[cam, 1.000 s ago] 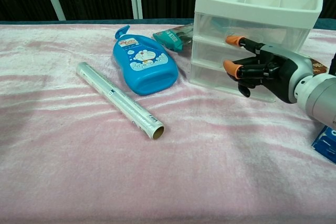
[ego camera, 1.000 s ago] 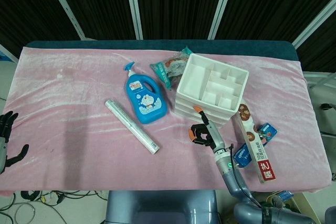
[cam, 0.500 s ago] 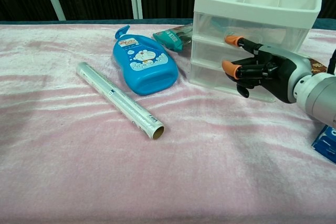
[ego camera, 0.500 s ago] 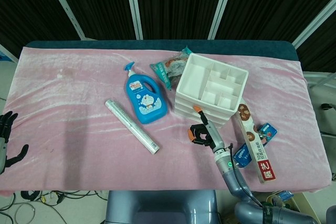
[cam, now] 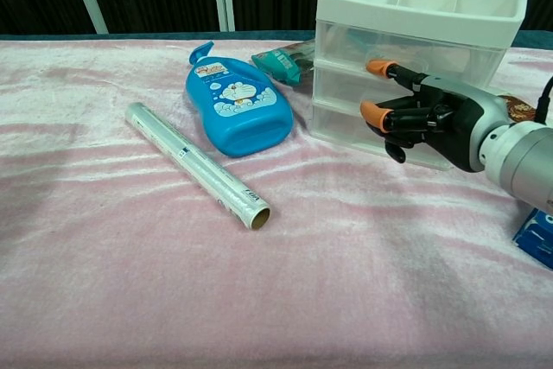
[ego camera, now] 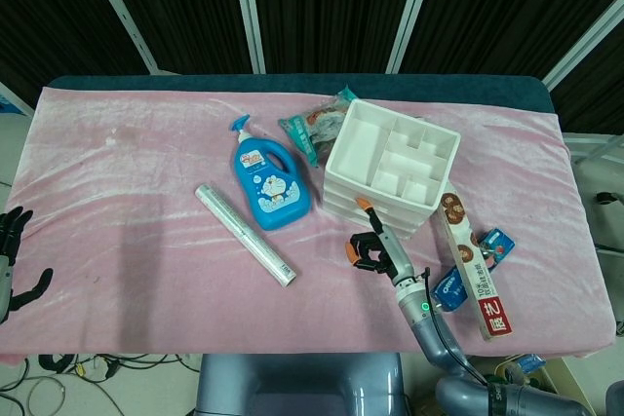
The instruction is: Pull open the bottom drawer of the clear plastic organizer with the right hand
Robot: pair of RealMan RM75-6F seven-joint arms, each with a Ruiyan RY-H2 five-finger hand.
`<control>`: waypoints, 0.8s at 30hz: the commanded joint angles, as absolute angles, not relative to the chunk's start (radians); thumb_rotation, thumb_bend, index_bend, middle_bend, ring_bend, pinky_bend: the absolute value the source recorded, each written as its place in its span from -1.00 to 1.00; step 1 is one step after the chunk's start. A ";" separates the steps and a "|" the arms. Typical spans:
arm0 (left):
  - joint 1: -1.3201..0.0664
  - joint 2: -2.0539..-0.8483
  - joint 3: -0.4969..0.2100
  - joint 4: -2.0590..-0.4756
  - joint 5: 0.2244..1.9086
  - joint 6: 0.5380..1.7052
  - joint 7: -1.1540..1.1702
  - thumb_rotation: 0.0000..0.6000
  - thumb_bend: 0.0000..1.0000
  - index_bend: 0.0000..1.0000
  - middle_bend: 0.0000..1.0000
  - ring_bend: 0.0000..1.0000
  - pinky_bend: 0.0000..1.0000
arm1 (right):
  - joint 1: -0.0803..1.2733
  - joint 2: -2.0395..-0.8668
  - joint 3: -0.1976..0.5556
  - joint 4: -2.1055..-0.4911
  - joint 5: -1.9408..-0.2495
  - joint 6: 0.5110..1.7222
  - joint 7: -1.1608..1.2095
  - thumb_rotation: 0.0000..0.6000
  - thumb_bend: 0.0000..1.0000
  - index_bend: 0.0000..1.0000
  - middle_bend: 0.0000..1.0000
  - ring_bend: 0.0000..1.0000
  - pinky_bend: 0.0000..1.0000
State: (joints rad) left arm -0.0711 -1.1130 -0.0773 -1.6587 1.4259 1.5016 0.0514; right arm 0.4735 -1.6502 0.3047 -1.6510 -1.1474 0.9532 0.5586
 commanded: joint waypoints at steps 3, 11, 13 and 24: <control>-0.071 -1.113 -0.077 -1.659 1.426 1.501 0.052 1.00 -0.35 -0.88 -0.92 -0.94 -0.78 | 0.473 -1.649 0.304 -1.653 -1.150 0.957 0.561 1.00 -0.11 -0.97 0.55 0.75 0.54; -0.071 -1.112 -0.077 -1.660 1.426 1.501 0.053 1.00 -0.35 -0.88 -0.92 -0.94 -0.78 | 0.470 -1.646 0.294 -1.659 -1.158 0.957 0.567 1.00 -0.11 -0.91 0.55 0.75 0.53; -0.070 -1.112 -0.077 -1.660 1.425 1.501 0.053 1.00 -0.35 -0.88 -0.92 -0.94 -0.78 | 0.469 -1.645 0.292 -1.661 -1.159 0.956 0.568 1.00 -0.11 -0.91 0.55 0.75 0.53; -0.070 -1.112 -0.077 -1.660 1.425 1.501 0.054 1.00 -0.35 -0.88 -0.92 -0.94 -0.78 | 0.462 -1.639 0.272 -1.681 -1.185 0.958 0.584 1.00 -0.11 -0.91 0.55 0.75 0.54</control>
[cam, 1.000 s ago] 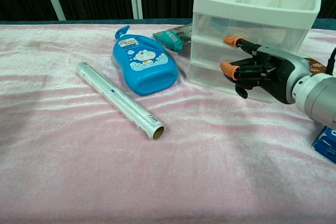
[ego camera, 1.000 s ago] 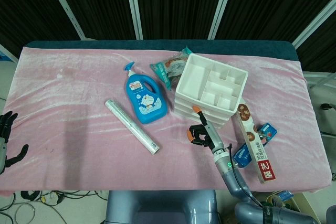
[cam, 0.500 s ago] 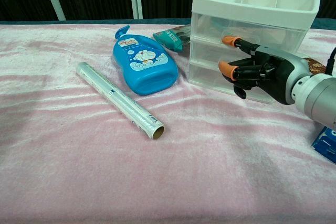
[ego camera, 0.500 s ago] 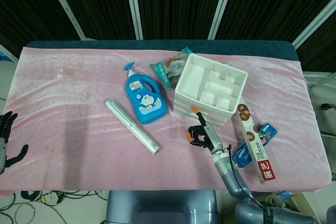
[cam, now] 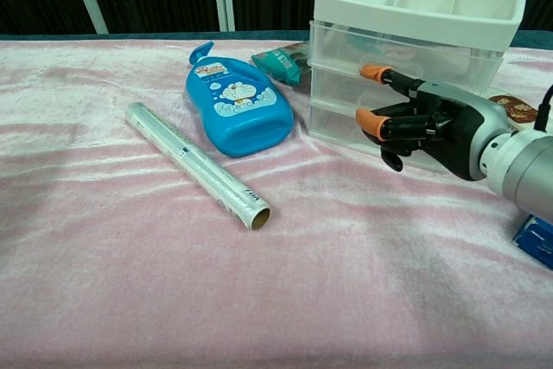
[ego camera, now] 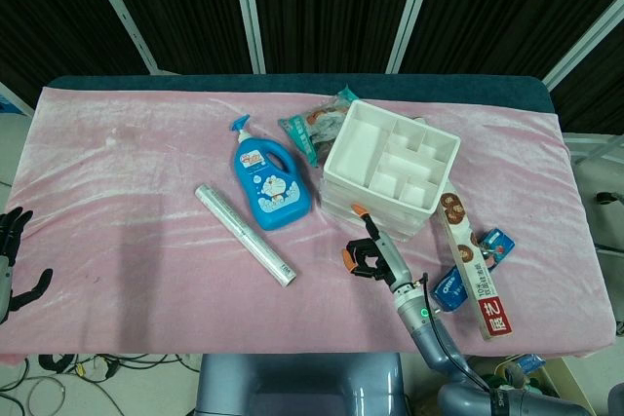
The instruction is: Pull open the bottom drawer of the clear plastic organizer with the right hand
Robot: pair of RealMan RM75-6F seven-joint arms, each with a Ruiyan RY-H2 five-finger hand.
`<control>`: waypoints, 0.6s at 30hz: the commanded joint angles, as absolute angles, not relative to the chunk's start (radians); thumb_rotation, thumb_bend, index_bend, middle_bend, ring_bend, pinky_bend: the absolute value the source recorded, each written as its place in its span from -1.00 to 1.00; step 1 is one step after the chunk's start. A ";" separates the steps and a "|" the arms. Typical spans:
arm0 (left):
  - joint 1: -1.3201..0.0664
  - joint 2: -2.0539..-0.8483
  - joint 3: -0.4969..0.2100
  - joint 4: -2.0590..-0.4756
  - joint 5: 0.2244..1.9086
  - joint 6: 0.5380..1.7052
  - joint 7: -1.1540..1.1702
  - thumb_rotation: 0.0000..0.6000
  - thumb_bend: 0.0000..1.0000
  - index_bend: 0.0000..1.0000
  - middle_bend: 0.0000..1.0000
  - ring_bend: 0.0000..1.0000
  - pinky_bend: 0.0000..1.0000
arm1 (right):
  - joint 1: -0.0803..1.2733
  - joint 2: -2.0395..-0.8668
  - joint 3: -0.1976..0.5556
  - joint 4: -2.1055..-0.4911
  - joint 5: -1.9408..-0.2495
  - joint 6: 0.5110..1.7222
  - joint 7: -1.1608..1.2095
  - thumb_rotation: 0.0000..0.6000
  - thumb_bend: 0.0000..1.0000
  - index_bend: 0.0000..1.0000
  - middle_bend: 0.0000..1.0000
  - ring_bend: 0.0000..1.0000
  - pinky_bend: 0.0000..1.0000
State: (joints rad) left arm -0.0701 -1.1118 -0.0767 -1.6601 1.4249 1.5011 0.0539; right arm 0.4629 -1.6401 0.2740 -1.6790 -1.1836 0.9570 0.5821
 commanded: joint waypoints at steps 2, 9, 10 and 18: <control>-0.070 -1.112 -0.077 -1.660 1.425 1.501 0.054 1.00 -0.35 -0.88 -0.92 -0.94 -0.78 | 0.461 -1.639 0.269 -1.682 -1.188 0.958 0.585 1.00 -0.11 -0.91 0.55 0.75 0.54; -0.070 -1.112 -0.077 -1.661 1.423 1.500 0.055 1.00 -0.35 -0.88 -0.92 -0.94 -0.78 | 0.458 -1.637 0.257 -1.690 -1.195 0.957 0.586 1.00 -0.11 -0.91 0.55 0.75 0.53; -0.070 -1.112 -0.077 -1.661 1.423 1.500 0.055 1.00 -0.35 -0.88 -0.92 -0.94 -0.78 | 0.458 -1.637 0.255 -1.691 -1.196 0.957 0.587 1.00 -0.11 -0.91 0.55 0.75 0.54; -0.070 -1.112 -0.078 -1.660 1.423 1.500 0.056 1.00 -0.35 -0.88 -0.92 -0.94 -0.78 | 0.454 -1.636 0.243 -1.700 -1.210 0.959 0.591 1.00 -0.11 -0.91 0.55 0.75 0.54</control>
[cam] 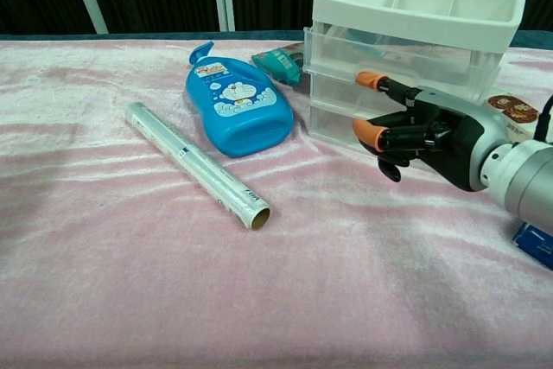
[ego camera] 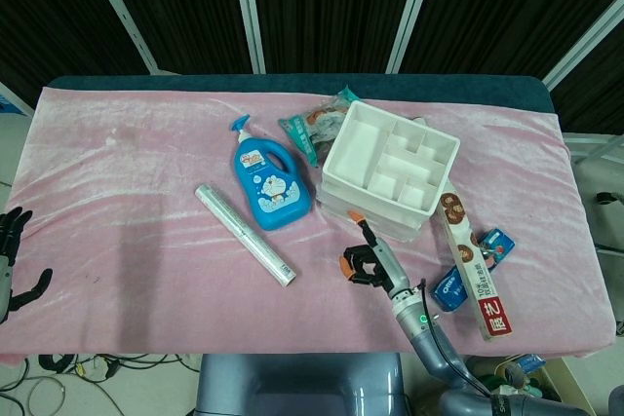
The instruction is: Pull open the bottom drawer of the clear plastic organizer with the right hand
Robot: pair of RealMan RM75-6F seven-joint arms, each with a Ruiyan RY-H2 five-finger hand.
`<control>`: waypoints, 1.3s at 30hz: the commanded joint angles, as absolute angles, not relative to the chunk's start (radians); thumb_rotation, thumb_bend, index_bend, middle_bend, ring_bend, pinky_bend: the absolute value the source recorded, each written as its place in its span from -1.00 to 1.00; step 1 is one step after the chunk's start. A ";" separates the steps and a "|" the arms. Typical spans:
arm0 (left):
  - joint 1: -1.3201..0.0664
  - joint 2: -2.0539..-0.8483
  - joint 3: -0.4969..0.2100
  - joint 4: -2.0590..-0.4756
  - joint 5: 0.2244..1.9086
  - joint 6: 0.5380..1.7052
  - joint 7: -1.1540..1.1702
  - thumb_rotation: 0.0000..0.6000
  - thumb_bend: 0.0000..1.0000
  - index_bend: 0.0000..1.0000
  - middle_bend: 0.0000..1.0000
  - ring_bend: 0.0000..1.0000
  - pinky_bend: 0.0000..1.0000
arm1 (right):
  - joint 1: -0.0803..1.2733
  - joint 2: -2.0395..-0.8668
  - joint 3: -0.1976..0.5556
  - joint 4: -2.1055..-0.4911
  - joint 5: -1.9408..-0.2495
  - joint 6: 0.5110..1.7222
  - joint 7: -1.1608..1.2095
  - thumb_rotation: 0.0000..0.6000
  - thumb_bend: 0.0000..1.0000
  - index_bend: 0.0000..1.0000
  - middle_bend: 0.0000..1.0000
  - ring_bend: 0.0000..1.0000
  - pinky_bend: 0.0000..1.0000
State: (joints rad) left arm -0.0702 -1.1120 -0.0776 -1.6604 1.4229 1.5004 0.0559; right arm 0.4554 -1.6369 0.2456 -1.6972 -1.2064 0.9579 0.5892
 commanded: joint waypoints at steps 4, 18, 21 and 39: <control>-0.070 -1.112 -0.077 -1.661 1.423 1.500 0.055 1.00 -0.35 -0.88 -0.92 -0.94 -0.78 | 0.452 -1.633 0.237 -1.707 -1.221 0.960 0.594 1.00 -0.11 -0.91 0.55 0.75 0.53; -0.070 -1.112 -0.077 -1.660 1.423 1.500 0.055 1.00 -0.35 -0.88 -0.92 -0.94 -0.78 | 0.447 -1.634 0.203 -1.722 -1.251 0.957 0.603 1.00 -0.11 -0.91 0.55 0.75 0.53; -0.070 -1.112 -0.078 -1.660 1.423 1.500 0.056 1.00 -0.35 -0.88 -0.92 -0.94 -0.78 | 0.443 -1.634 0.194 -1.728 -1.263 0.960 0.606 1.00 -0.11 -0.91 0.55 0.75 0.54; -0.070 -1.112 -0.078 -1.661 1.421 1.500 0.059 1.00 -0.35 -0.88 -0.92 -0.94 -0.78 | 0.434 -1.625 0.156 -1.753 -1.313 0.968 0.632 1.00 -0.11 -0.91 0.55 0.75 0.53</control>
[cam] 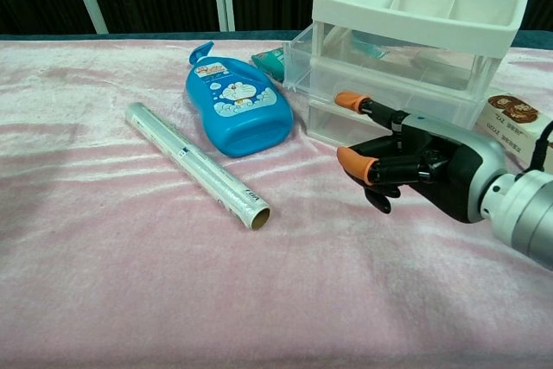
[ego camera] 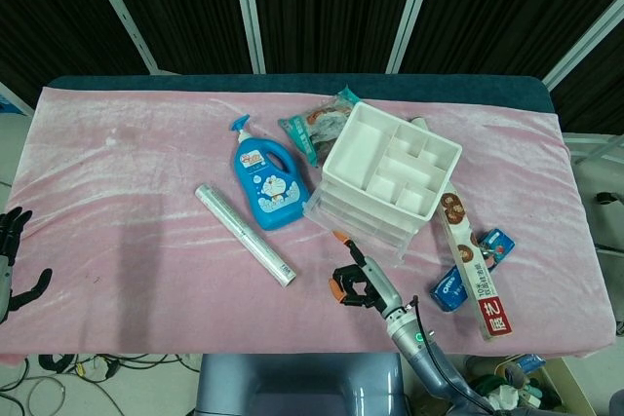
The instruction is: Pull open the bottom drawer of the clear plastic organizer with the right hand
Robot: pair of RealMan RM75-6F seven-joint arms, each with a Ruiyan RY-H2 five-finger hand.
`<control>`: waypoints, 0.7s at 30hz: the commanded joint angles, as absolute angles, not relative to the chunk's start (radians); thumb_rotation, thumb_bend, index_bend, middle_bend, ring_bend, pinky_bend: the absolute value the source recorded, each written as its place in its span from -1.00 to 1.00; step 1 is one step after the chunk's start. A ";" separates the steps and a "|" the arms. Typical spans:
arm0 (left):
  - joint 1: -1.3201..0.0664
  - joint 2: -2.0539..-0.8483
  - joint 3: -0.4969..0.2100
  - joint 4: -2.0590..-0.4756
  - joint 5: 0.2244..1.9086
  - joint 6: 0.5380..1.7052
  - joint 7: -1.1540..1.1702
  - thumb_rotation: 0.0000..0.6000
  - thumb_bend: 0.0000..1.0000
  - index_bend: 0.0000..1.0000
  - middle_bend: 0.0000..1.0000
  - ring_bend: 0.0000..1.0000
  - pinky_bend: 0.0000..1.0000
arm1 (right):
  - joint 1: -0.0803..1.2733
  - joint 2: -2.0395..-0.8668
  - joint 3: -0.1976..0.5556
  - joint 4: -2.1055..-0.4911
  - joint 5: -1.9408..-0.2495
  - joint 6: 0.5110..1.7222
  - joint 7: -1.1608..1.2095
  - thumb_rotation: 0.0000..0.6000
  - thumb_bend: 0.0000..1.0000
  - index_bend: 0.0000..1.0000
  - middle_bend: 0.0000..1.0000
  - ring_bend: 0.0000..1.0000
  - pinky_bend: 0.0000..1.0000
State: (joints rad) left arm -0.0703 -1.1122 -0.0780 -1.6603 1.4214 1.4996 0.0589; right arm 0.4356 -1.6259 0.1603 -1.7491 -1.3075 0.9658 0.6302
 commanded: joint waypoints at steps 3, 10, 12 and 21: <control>-0.070 -1.112 -0.078 -1.661 1.421 1.499 0.059 1.00 -0.35 -0.88 -0.92 -0.94 -0.78 | 0.432 -1.624 0.151 -1.758 -1.321 0.973 0.634 1.00 -0.11 -0.91 0.55 0.75 0.53; -0.071 -1.112 -0.078 -1.661 1.418 1.497 0.062 1.00 -0.35 -0.88 -0.92 -0.94 -0.79 | 0.429 -1.619 0.136 -1.769 -1.332 0.977 0.634 1.00 -0.11 -0.91 0.55 0.75 0.54; -0.071 -1.112 -0.079 -1.662 1.418 1.497 0.062 1.00 -0.35 -0.88 -0.92 -0.94 -0.79 | 0.429 -1.619 0.133 -1.771 -1.335 0.975 0.637 1.00 -0.11 -0.91 0.55 0.75 0.54; -0.071 -1.112 -0.079 -1.661 1.418 1.498 0.062 1.00 -0.35 -0.88 -0.92 -0.94 -0.79 | 0.424 -1.614 0.113 -1.782 -1.358 0.984 0.640 1.00 -0.11 -0.91 0.55 0.75 0.54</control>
